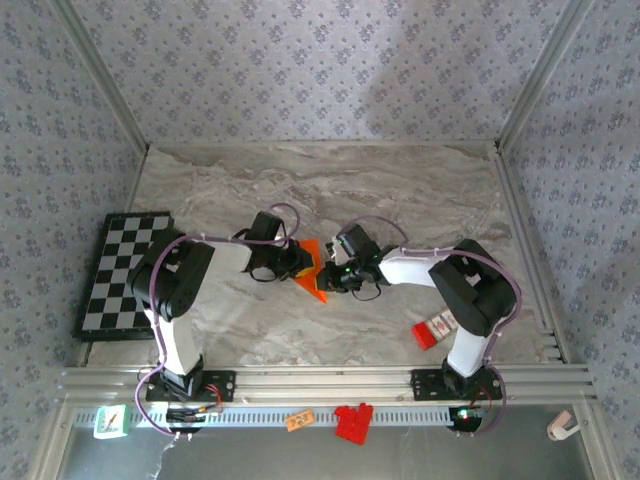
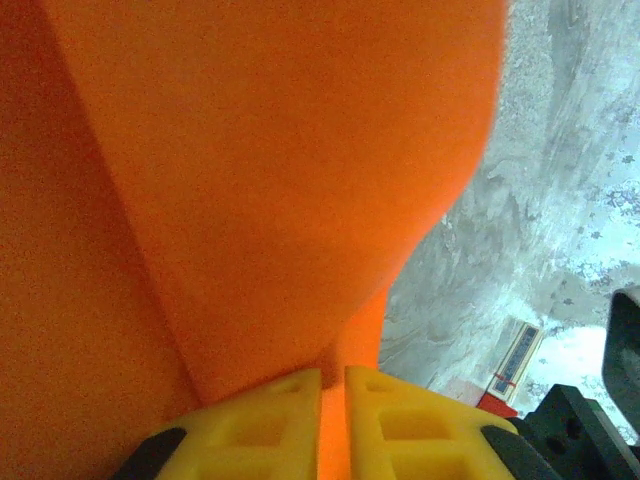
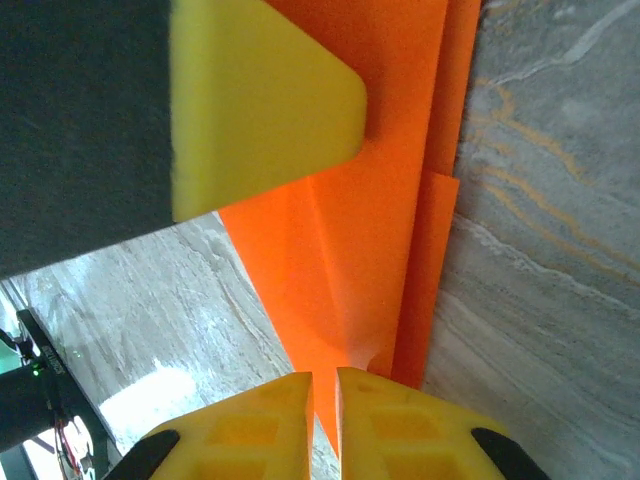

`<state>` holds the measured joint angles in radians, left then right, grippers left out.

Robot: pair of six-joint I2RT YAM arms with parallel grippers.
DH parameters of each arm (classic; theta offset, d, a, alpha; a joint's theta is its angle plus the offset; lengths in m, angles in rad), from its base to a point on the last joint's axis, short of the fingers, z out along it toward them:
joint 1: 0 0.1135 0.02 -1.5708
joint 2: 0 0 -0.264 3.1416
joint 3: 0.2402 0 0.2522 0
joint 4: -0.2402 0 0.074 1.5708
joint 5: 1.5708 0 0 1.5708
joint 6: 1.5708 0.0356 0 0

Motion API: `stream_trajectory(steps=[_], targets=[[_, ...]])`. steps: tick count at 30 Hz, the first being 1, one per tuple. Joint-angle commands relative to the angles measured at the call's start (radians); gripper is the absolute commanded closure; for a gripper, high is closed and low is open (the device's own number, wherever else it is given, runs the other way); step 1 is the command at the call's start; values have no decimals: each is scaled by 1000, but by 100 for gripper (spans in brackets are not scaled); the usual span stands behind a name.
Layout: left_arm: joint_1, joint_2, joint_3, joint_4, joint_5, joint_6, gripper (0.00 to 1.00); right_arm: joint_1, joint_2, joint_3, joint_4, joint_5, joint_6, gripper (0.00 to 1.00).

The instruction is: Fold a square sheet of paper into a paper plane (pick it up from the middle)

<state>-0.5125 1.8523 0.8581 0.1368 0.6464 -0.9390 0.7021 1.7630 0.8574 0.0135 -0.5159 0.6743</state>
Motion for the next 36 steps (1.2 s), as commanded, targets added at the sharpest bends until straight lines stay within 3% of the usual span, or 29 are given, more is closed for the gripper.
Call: stream_trajectory(steps=[1, 16, 27, 36], targets=[[-6, 48, 3, -111, -58, 12, 86, 10, 22, 28, -33, -22, 8, 85], [-7, 80, 23, -255, -162, 12, 88, 36, 3, -3, -147, -40, 4, 85], [-7, 59, 7, -184, -103, 2, 87, 28, -111, -29, -123, 25, 21, 83], [-7, 57, 1, -169, -91, -3, 87, 40, -32, 8, -127, 28, 15, 83]])
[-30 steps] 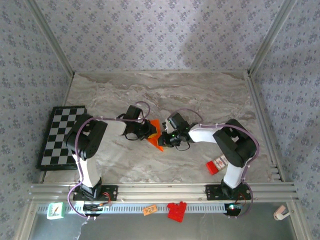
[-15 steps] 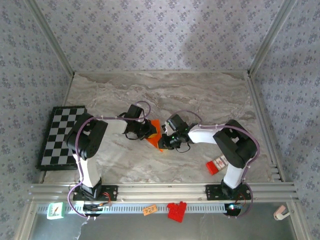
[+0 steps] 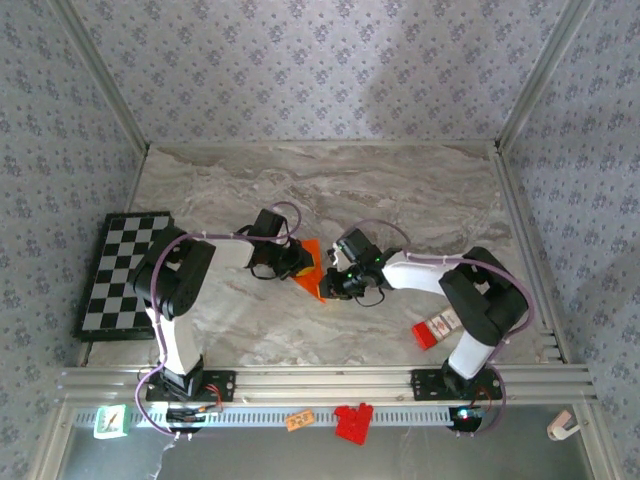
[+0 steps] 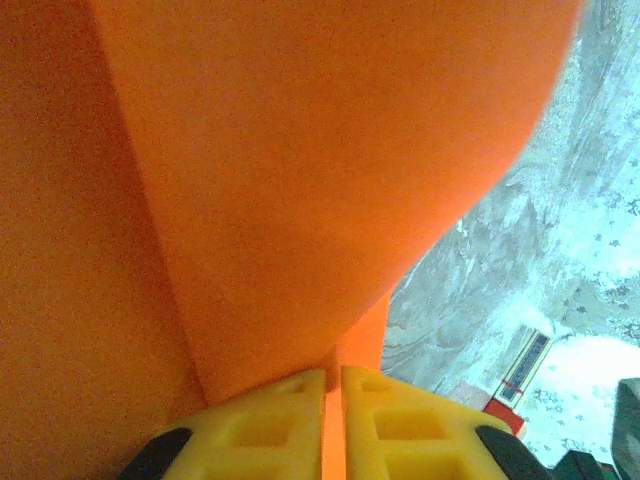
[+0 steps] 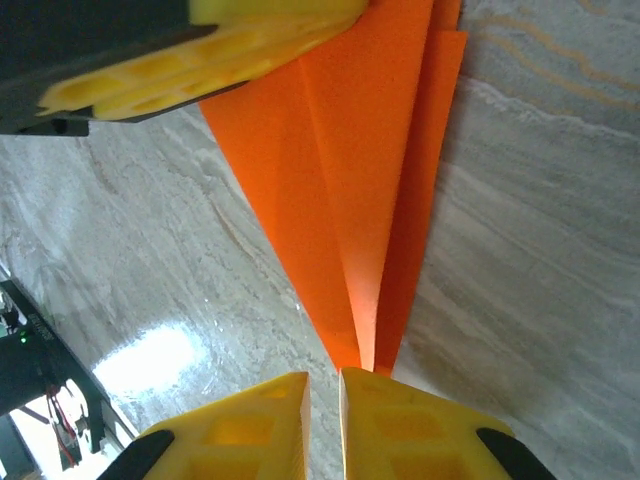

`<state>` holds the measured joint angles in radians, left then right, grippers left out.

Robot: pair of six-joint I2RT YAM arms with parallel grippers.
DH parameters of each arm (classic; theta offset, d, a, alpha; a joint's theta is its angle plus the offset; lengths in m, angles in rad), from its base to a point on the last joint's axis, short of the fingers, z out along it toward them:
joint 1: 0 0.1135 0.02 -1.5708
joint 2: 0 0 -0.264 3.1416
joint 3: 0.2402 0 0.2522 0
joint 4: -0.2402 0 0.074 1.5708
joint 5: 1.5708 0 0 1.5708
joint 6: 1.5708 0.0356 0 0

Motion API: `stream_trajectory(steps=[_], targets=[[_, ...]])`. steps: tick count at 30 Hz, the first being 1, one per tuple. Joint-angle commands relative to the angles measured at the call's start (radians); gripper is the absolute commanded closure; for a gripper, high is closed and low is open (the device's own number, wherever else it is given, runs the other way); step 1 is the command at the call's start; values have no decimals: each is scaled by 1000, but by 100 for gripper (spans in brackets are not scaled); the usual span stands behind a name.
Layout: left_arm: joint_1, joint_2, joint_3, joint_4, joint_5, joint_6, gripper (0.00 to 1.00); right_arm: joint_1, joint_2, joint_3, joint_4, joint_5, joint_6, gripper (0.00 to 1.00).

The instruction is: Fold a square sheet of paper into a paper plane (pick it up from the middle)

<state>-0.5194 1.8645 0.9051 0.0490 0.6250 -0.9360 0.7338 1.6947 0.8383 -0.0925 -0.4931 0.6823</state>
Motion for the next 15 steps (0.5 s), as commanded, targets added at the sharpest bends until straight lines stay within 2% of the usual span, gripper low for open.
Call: stream_trajectory(steps=[1, 10, 15], targets=[[-1, 45, -47, -83, -71, -7, 87, 13, 47, 30, -21, 2, 7, 83], [-2, 77, -20, -208, -165, -8, 88, 44, 43, -19, -67, -1, 26, 83], [-1, 86, -16, -219, -175, -9, 89, 56, -12, -83, -82, -7, 52, 84]])
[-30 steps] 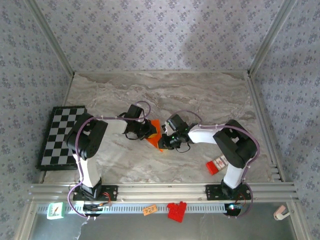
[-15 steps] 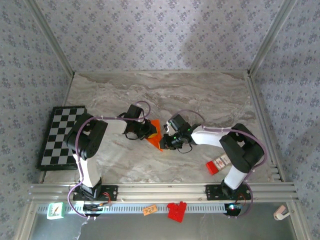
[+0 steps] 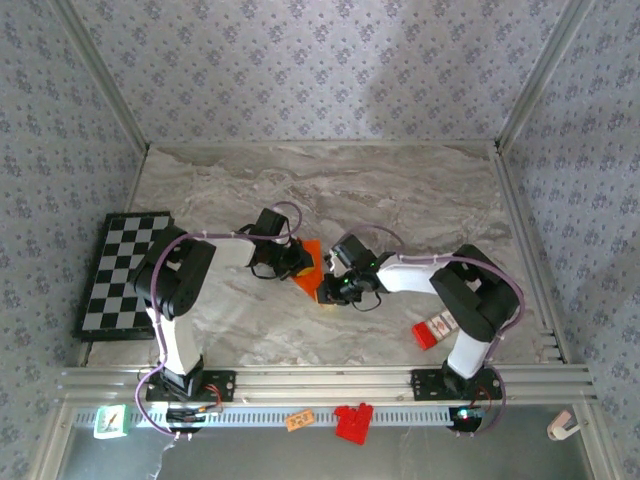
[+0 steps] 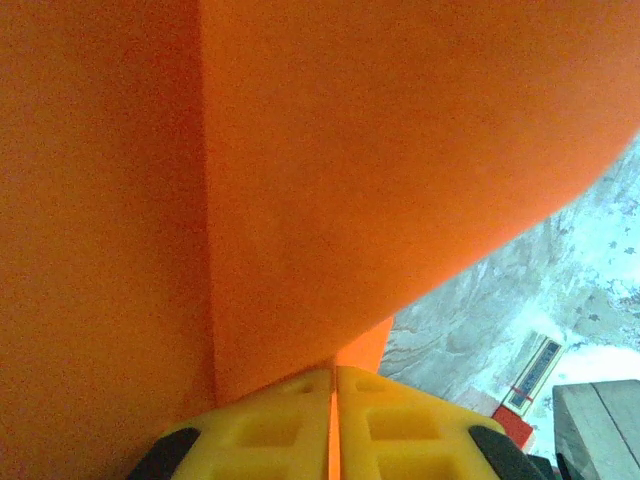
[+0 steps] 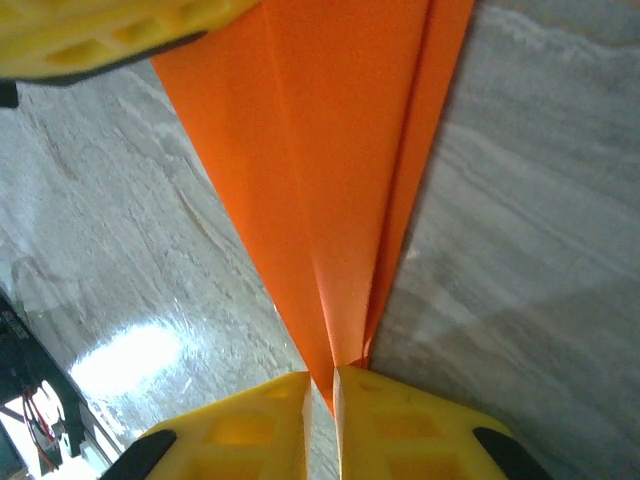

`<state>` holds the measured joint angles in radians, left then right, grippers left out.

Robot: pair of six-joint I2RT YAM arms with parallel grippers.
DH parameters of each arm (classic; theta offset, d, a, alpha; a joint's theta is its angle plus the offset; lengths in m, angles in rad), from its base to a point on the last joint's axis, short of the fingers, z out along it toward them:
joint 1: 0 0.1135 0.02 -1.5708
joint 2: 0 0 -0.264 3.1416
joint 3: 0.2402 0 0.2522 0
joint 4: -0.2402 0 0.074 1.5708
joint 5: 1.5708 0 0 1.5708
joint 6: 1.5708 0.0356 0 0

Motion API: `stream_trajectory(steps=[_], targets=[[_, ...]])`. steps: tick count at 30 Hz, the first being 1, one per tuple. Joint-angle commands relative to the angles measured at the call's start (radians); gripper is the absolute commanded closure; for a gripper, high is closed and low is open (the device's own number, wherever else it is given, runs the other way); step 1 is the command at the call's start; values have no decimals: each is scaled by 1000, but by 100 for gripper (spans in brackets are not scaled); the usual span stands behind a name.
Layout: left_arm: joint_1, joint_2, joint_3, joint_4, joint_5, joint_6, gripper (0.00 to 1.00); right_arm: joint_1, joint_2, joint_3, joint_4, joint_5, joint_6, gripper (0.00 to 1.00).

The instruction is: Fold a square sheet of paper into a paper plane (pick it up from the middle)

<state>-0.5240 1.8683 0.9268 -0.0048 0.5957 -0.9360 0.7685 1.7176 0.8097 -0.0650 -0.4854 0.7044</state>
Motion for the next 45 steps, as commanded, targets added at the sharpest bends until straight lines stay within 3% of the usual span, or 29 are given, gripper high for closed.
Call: stream_trajectory(steps=[1, 9, 20, 26, 37, 45], targets=[[3, 80, -38, -165, -145, -8, 89, 19, -46, -57, -117, -11, 26, 84], [3, 53, -32, -154, -122, -13, 89, -15, -163, 11, -132, 82, -29, 84], [3, 51, -60, -93, -96, -90, 89, 3, 26, 152, -80, 71, -40, 88], [3, 39, -65, -55, -64, -115, 89, -9, 63, 134, -94, 73, -46, 88], [10, -61, 18, -9, -7, 14, 80, -50, 58, 14, -126, 24, -67, 88], [26, -36, 23, 50, 17, 77, 78, -79, 45, -25, -123, -22, -68, 88]])
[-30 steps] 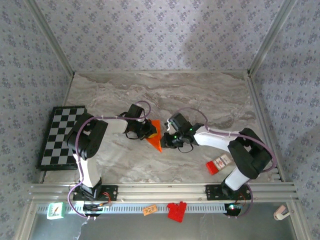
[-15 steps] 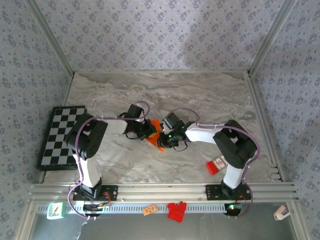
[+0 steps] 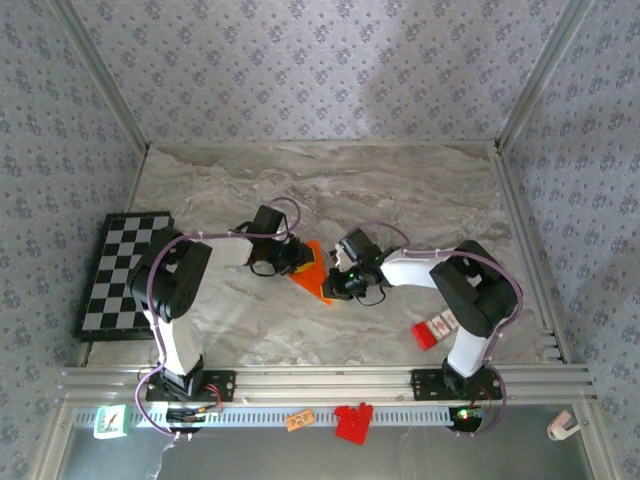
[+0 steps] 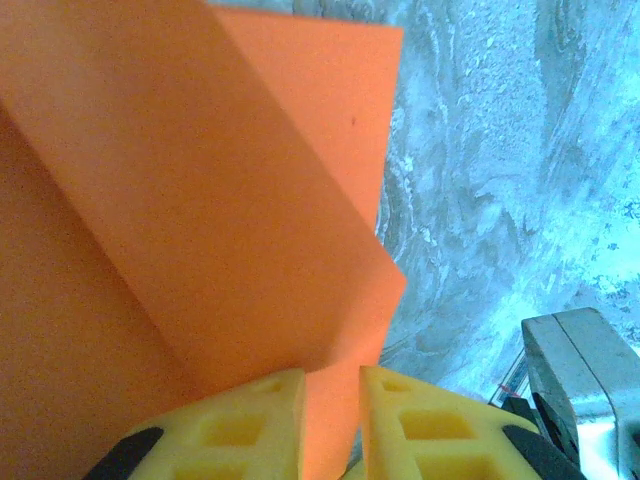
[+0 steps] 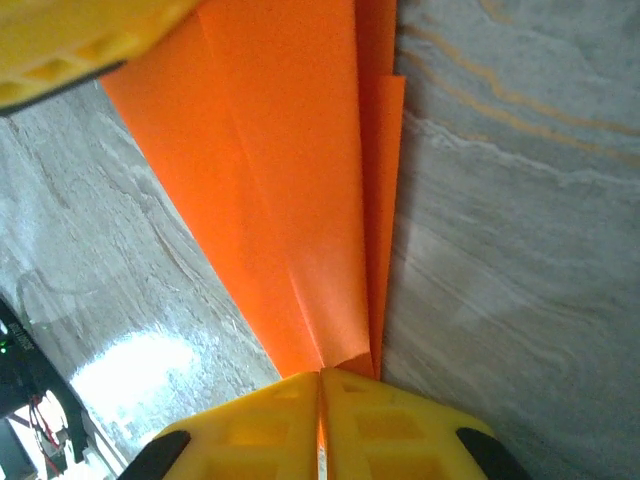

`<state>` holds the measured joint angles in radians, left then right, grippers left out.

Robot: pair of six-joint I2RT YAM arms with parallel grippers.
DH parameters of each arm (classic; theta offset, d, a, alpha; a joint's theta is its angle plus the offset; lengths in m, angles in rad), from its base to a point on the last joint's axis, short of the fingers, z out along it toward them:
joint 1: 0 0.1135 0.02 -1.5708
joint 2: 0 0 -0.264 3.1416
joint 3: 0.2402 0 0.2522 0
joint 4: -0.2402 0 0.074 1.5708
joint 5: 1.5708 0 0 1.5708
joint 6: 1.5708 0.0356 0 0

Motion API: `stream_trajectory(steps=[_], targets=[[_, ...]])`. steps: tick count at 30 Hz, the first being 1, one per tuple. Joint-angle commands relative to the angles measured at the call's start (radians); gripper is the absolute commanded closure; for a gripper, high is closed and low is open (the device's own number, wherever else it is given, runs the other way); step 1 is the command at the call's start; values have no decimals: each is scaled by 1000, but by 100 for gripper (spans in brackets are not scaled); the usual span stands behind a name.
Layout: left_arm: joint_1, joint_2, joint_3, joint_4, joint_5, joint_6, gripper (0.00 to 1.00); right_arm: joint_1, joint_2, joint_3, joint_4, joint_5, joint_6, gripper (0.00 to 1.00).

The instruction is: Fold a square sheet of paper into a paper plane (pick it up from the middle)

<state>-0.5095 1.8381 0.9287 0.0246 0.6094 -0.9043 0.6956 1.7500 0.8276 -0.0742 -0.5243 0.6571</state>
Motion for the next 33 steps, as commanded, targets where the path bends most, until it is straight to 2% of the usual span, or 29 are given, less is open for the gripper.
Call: stream_trajectory(steps=[1, 9, 14, 18, 24, 33], targets=[[13, -1, 19, 24, 0, 46, 78, -7, 13, -43, -113, 16, -20, 88], [15, 44, 38, 45, 7, 50, 79, -9, 19, -47, -109, 12, -56, 88], [16, 65, 47, -21, -45, 53, 81, -12, 9, -43, -113, 13, -56, 88], [16, 70, 52, -90, -103, 56, 83, -16, -32, -26, -109, 12, -55, 88], [16, 88, 54, -92, -103, 47, 84, -13, -105, 33, -71, 24, -46, 86], [16, 98, 50, -93, -103, 35, 84, -5, 12, 140, -25, 53, -37, 87]])
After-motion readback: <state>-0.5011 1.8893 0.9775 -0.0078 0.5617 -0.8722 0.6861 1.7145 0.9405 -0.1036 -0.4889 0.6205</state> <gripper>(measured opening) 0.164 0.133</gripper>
